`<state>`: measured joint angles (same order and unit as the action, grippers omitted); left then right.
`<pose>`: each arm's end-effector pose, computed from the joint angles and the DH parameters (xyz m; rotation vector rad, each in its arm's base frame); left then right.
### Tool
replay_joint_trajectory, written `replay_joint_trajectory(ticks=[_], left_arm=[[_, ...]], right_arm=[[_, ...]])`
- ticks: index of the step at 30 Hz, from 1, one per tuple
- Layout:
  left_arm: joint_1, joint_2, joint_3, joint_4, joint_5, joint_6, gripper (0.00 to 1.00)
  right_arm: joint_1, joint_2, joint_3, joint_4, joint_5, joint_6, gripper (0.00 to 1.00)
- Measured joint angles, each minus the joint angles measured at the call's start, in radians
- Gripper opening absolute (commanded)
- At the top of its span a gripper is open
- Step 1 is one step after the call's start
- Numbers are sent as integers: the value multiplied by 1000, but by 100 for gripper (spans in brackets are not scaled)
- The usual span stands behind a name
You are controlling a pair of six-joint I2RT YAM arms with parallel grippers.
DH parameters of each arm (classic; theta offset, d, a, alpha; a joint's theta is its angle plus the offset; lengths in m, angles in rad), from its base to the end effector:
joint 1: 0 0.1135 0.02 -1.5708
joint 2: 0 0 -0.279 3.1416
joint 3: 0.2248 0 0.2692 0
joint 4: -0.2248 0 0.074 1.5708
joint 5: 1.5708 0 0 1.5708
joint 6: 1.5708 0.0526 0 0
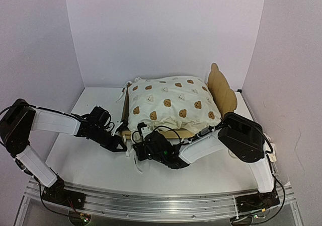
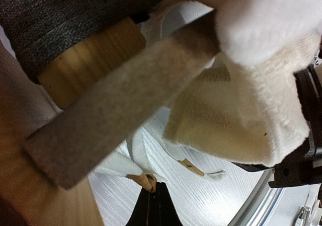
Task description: Set up the pet bed
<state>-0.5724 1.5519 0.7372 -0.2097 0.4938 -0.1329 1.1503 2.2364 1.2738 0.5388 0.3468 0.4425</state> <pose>0.2395 -0.1840 0.1399 0.7636 2.5564 -0.8871 0.2221 0.4528 0.1011 -0.4859 1.9750 0.6856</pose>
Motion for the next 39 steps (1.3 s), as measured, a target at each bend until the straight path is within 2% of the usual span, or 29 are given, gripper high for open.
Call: replay_joint_trajectory(ticks=[5,12,14,18,25,30,35,39], left_arm=[[0,-1,-7,11,0,0,0],[0,-1,-7,29,0,0,0],[0,-1,-7,29,0,0,0],[0,-1,-9,31,0,0,0],[0,-1,-12,41,72,42,0],[0,-1,46,-96,116,294,0],[-5,-1,93,-211,87,653,0],[-18,-1,93,-228,48,854,0]], right_arm=[[0,0,1,6,26,-32,30],[-6,11,35,9,54,-52,24],[-6,17,52,15,51,-58,18],[-7,19,63,24,46,-68,1],[-18,8,9,41,-18,-65,0],[-46,-72,-99,13,-190,-62,0],[-80,-146,-110,20,-370,-44,0],[-89,-164,-109,27,-476,-25,0]])
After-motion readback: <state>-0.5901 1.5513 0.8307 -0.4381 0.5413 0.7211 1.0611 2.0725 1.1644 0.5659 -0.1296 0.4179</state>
